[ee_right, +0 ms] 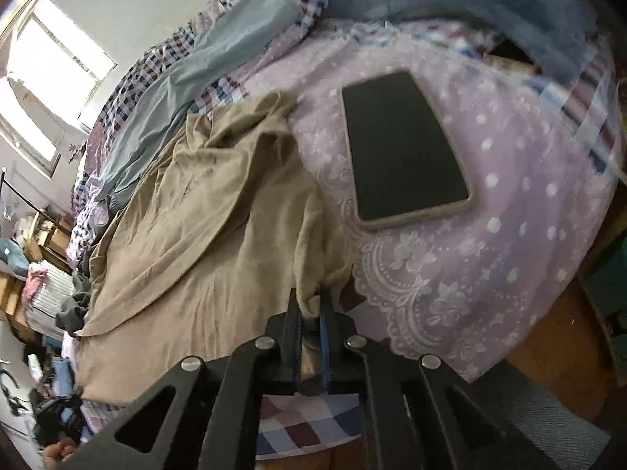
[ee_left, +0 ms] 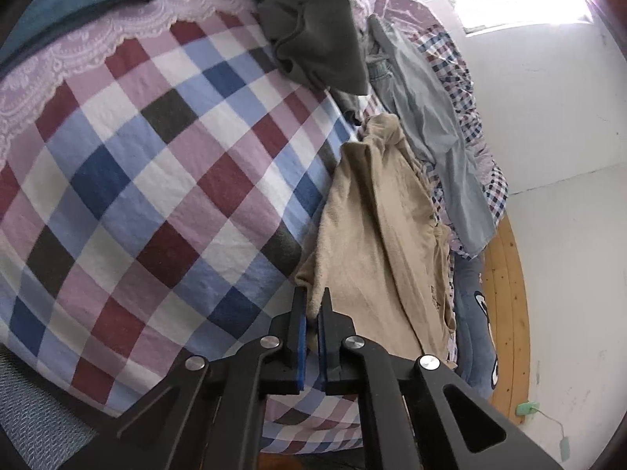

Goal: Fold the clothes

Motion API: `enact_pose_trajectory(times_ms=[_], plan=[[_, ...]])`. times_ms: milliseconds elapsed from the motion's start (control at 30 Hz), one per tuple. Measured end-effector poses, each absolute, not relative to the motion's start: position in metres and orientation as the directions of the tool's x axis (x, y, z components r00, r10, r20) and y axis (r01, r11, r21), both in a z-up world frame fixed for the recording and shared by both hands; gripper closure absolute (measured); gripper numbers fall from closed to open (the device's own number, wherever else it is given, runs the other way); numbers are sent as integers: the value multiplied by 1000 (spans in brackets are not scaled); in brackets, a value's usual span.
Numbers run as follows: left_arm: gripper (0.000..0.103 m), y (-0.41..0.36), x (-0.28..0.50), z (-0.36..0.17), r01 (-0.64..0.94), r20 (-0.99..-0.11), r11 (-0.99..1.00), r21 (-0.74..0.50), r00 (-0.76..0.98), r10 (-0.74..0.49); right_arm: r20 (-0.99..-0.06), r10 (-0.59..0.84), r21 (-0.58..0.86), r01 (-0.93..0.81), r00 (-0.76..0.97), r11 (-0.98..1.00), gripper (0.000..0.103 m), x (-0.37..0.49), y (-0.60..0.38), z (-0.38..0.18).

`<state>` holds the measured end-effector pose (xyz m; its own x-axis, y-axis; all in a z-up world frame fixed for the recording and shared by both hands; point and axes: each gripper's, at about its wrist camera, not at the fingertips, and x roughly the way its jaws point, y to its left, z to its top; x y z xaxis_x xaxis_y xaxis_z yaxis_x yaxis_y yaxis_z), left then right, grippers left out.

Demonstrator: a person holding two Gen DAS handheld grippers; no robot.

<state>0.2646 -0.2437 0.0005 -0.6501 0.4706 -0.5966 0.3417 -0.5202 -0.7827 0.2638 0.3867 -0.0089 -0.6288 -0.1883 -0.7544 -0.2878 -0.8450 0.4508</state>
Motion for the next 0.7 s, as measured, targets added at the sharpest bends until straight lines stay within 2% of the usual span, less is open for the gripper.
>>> enact_pose_trajectory(times_ms=[567,700], plan=[[102,-246,331,49,249,-502,-487,-837,-702,504,-683,-176,504,-283,-709,-816,100,337,416,49],[101,-246,341,45,273,-541,-509,-816,-671,507,-721,-188,482,-288,-667,-827,99,342,424,49]])
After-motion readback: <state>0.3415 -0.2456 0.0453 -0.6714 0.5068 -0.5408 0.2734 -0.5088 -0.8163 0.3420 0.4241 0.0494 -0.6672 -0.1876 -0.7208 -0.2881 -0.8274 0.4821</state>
